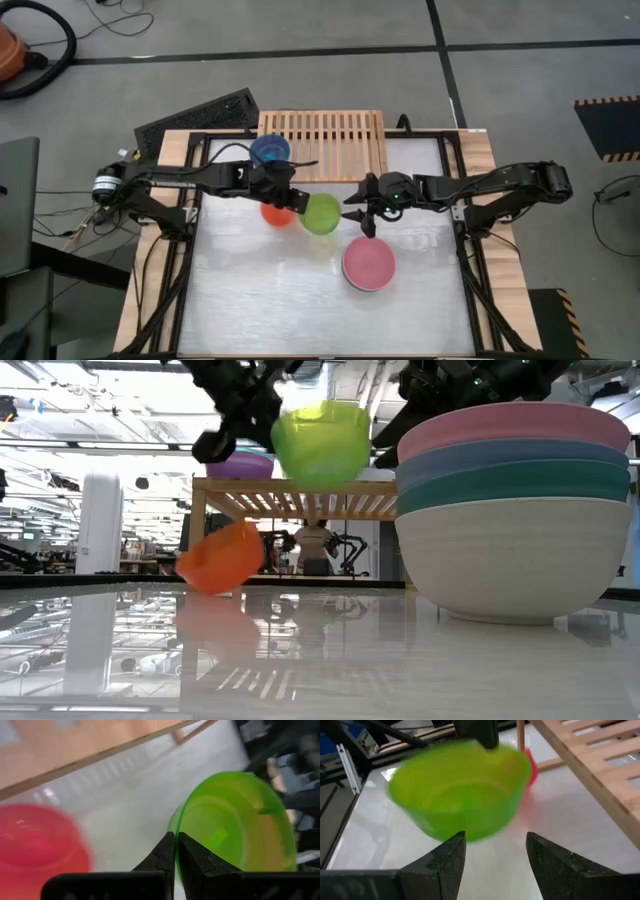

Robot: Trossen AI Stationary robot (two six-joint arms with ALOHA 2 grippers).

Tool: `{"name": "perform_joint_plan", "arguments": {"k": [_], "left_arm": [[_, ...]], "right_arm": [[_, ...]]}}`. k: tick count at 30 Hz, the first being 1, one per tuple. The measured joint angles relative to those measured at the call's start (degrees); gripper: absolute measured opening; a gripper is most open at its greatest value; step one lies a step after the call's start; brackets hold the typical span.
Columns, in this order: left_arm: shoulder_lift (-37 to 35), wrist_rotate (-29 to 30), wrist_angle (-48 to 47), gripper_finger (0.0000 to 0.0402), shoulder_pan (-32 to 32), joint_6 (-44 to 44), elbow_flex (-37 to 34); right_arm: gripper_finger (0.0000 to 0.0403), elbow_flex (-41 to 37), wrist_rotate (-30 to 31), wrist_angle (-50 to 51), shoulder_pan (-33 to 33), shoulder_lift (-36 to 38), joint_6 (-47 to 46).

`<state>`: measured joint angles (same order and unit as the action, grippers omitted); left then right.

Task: Place and stack bowls onto a shelf
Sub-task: Stack the green bowl on top of the blue bowl on the shelf

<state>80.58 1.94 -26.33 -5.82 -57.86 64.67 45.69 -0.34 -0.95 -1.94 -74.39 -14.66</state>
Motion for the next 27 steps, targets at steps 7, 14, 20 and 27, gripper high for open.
{"name": "perform_joint_plan", "arguments": {"k": [7, 14, 20, 27], "left_arm": [[-4.4, 1.0, -4.5, 0.0000, 0.3, 0.1, 7.5], [-8.4, 15.9, -20.2, 0.0000, -2.3, 5.5, 20.0], [-9.0, 21.4, -36.0, 0.0000, -10.5, 5.9, 25.7], [-8.9, 13.3, -39.1, 0.0000, -20.7, 12.0, 23.9]], "right_arm": [[0.0234, 0.0, -0.1, 1.0, 0.0, 0.3, 0.1], [0.0234, 0.0, 0.0, 0.7, -0.5, 0.3, 0.1], [0.0234, 0.0, 0.1, 0.5, -0.8, 0.3, 0.1], [0.0234, 0.0, 0.2, 0.5, -0.8, 0.3, -0.3]]}}
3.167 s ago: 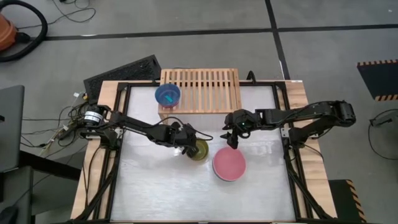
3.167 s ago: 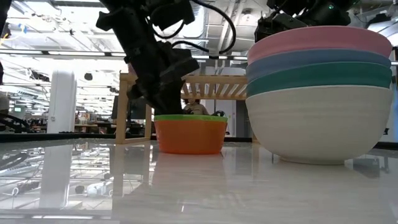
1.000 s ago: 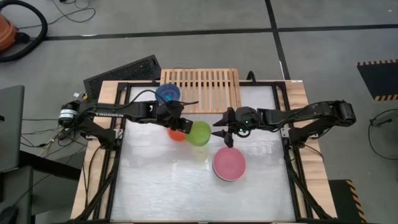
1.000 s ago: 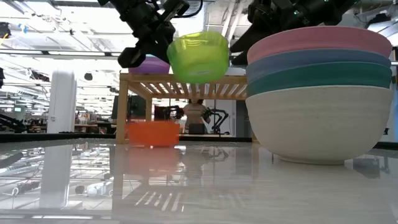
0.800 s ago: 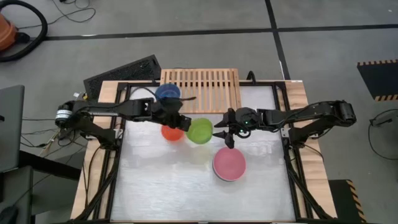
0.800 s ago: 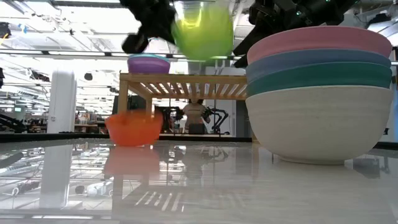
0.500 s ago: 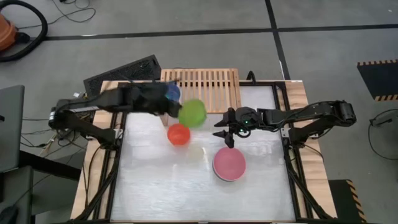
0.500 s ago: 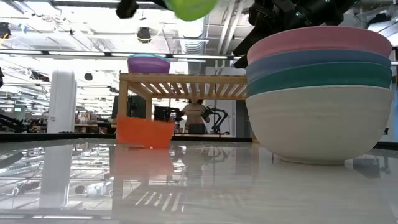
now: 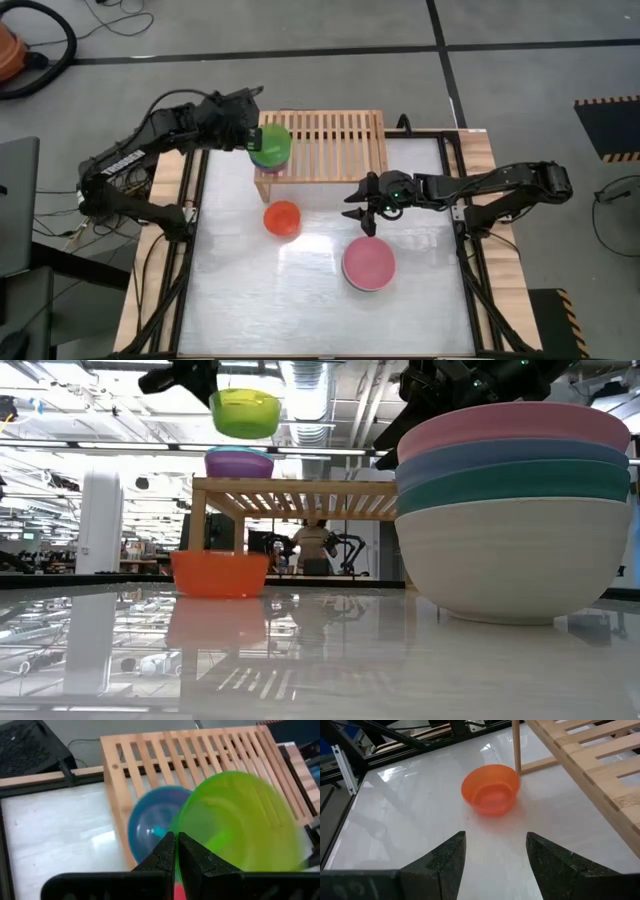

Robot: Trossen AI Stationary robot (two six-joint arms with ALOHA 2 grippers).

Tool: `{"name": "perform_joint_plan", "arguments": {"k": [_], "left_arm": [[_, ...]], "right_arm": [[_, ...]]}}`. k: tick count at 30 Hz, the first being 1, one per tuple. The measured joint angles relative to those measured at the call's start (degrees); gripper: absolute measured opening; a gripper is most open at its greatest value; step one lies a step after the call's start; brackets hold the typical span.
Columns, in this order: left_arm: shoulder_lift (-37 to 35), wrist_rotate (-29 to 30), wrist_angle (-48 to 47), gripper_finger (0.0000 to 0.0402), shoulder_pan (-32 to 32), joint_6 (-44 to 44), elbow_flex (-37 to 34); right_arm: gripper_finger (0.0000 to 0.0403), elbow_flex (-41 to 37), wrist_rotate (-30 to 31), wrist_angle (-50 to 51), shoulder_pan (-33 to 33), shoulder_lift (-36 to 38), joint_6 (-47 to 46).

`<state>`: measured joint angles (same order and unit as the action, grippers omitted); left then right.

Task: Place and stack bowls onto a shelf
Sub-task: Stack the green bowl on top of the blue bowl on the shelf, then stack the orange bowl on top of the green bowl on the shelf

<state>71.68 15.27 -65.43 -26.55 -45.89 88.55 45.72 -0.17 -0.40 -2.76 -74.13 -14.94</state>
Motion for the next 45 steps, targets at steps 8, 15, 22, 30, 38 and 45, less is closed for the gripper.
{"name": "perform_joint_plan", "arguments": {"k": [8, 15, 22, 30, 38, 45], "left_arm": [[-0.2, -7.5, 2.6, 0.0000, -8.0, 5.1, -4.2], [0.0, -7.8, 4.0, 0.0000, -8.4, 6.6, -7.4], [0.0, -8.5, 7.9, 0.0000, -9.1, 7.1, -11.1], [0.0, -8.8, 8.8, 0.0000, -9.1, 6.5, -11.9], [-0.1, -7.3, 8.7, 0.0060, -9.1, 7.3, -11.9], [-0.1, -7.4, 8.2, 0.0156, -9.2, 8.1, -10.8]], "right_arm": [[0.0234, 0.0, 0.1, 0.1, 0.1, 0.0, -0.2], [0.0234, 0.0, 0.1, 0.2, 0.1, 0.0, -0.7], [0.0234, 0.0, 0.1, 1.0, 0.1, 0.0, -0.7], [0.0234, 0.0, 0.2, 1.8, 0.1, 0.0, -0.7], [0.0234, 0.0, 0.2, 2.8, 0.1, 0.0, -0.6], [0.0234, 0.0, 0.2, 3.1, 0.1, 0.0, -0.6]]}}
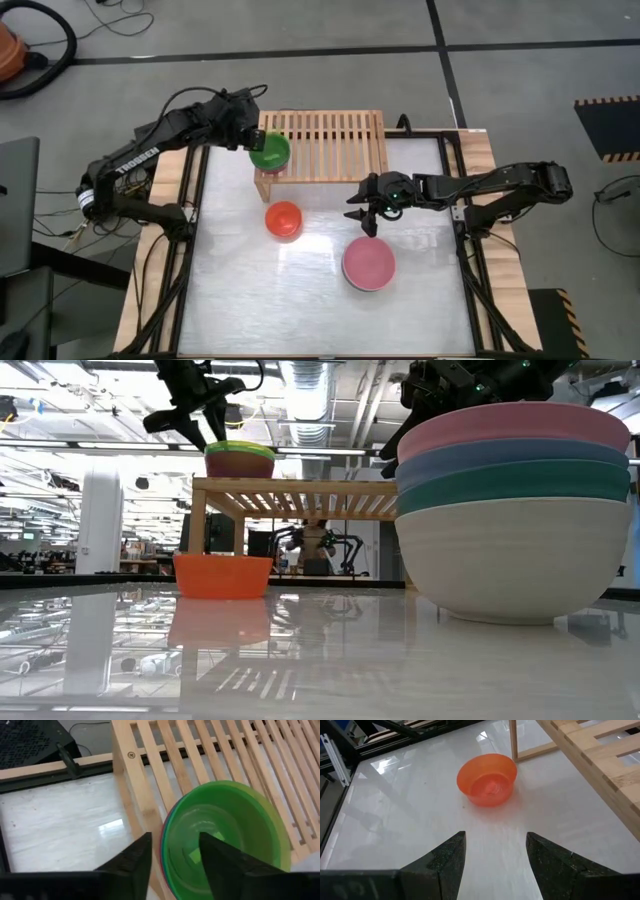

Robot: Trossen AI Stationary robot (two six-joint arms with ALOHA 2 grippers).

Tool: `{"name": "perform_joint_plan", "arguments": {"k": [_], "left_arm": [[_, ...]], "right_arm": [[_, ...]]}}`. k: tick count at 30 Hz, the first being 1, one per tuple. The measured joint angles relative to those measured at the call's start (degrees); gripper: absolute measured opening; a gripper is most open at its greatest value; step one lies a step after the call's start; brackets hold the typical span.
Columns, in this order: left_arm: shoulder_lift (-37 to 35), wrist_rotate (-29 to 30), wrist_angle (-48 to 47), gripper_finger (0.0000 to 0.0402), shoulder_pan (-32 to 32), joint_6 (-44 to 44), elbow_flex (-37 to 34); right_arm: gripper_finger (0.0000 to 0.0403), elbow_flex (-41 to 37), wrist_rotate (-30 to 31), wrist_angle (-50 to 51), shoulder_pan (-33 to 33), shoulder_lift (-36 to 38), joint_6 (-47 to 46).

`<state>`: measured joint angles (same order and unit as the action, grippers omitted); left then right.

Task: Place and stack bowls onto a shelf
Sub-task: Stack the orange bowl on top of the green bowl on the shelf

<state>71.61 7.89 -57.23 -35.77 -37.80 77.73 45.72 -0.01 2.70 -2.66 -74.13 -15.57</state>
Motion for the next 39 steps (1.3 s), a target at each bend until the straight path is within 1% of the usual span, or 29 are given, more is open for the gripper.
{"name": "perform_joint_plan", "arguments": {"k": [3, 5, 7, 9, 11, 12, 14, 16, 18, 21, 24, 26, 29, 31, 36, 39], "left_arm": [[-0.4, -0.3, -2.3, 0.0176, -1.0, 1.9, 4.9], [-0.9, -1.0, -4.4, 0.0180, -1.1, 3.4, 9.6], [-1.4, -3.4, -5.9, 0.0180, -0.3, 6.2, 14.0], [-1.6, -7.6, -6.8, 0.0180, 2.5, 10.5, 17.2], [-1.7, -12.0, -6.4, 0.0180, 7.0, 14.5, 18.6], [-1.7, -13.0, -6.7, 0.0180, 9.6, 15.9, 18.7], [-1.6, -12.8, -7.7, 0.0181, 15.6, 17.5, 17.9], [-1.6, -10.3, -8.4, 0.0181, 21.9, 18.2, 15.7], [-1.6, -7.5, -7.5, 0.0181, 28.6, 18.5, 12.0], [-1.5, -3.2, -1.3, 0.0181, 37.0, 18.1, 4.6], [-1.5, 1.6, 6.2, 0.0181, 42.2, 16.8, -2.9], [-1.2, 3.8, 9.9, 0.0181, 44.1, 15.5, -7.4], [-0.7, 6.1, 14.4, 0.0181, 45.3, 14.4, -13.9], [-0.3, 6.2, 18.0, 0.0181, 45.3, 14.5, -17.5], [-0.2, 4.0, 25.6, 0.0181, 44.9, 15.0, -25.9], [-0.2, 4.4, 27.7, 0.0181, 44.5, 14.9, -29.9]], "right_arm": [[0.0234, 0.0, 0.0, 0.0, 0.0, 0.0, 0.0], [0.0234, 0.0, 0.0, 0.0, 0.0, 0.0, 0.0], [0.0234, 0.0, 0.0, 0.0, 0.0, 0.0, 0.0], [0.0234, 0.0, 0.0, 0.1, 0.0, 0.0, 0.0], [0.0234, 0.0, 0.0, 0.3, 0.0, 0.0, 0.0], [0.0234, 0.0, 0.0, 0.3, 0.0, 0.0, 0.0], [0.0234, 0.0, 0.0, 0.3, 0.0, 0.0, 0.0], [0.0234, 0.0, 0.0, 0.3, -0.2, 0.0, 0.0], [0.0234, 0.0, 0.0, 0.3, -0.5, 0.0, 0.0], [0.0234, 0.0, 0.0, 0.5, -0.5, 0.0, 0.0], [0.0234, 0.0, 0.0, 0.5, -0.5, 0.0, 0.0], [0.0234, 0.0, 0.0, 0.4, -0.5, -0.1, 0.0], [0.0234, 0.0, 0.0, 0.5, -0.5, -0.2, 0.0], [0.0234, 0.0, 0.0, 0.4, -0.5, -0.2, 0.0], [0.0234, 0.0, 0.0, 0.5, -0.5, -0.2, 0.0], [0.0234, 0.0, 0.0, 1.5, -0.5, -0.2, -0.9]]}}
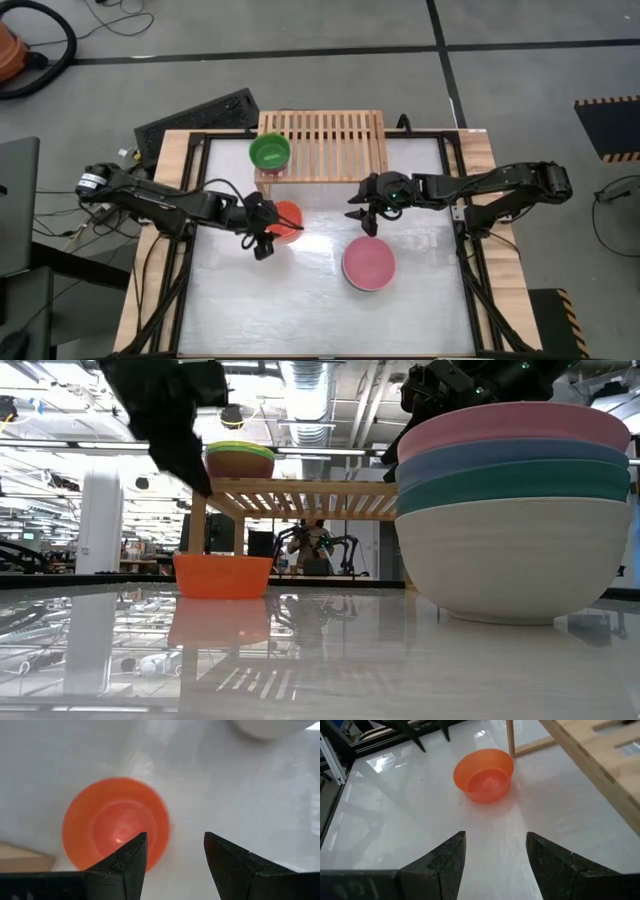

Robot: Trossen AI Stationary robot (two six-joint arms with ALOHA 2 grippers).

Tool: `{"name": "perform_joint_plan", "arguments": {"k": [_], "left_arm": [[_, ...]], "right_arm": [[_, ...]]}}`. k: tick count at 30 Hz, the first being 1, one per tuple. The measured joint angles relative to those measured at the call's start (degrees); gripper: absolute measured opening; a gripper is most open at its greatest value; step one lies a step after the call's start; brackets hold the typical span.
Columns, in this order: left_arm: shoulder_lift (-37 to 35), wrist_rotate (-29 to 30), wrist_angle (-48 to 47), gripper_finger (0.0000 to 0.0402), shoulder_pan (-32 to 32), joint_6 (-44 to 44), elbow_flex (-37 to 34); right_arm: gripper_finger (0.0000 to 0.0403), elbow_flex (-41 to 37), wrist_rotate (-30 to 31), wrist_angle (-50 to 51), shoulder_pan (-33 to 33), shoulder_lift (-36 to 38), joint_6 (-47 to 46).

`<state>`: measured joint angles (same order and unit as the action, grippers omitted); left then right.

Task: Place and stack bowls onto a shelf
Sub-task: Stack the orange bowl on top of the green bowl on the shelf

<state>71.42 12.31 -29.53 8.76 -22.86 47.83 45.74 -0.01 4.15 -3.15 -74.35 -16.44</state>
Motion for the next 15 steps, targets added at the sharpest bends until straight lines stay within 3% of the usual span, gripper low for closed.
{"name": "perform_joint_plan", "arguments": {"k": [15], "left_arm": [[0.2, 0.3, 11.1, 0.0181, -1.1, 5.0, -10.0]], "right_arm": [[0.0234, 0.0, 0.0, 2.3, 0.1, 0.0, -0.2]]}}
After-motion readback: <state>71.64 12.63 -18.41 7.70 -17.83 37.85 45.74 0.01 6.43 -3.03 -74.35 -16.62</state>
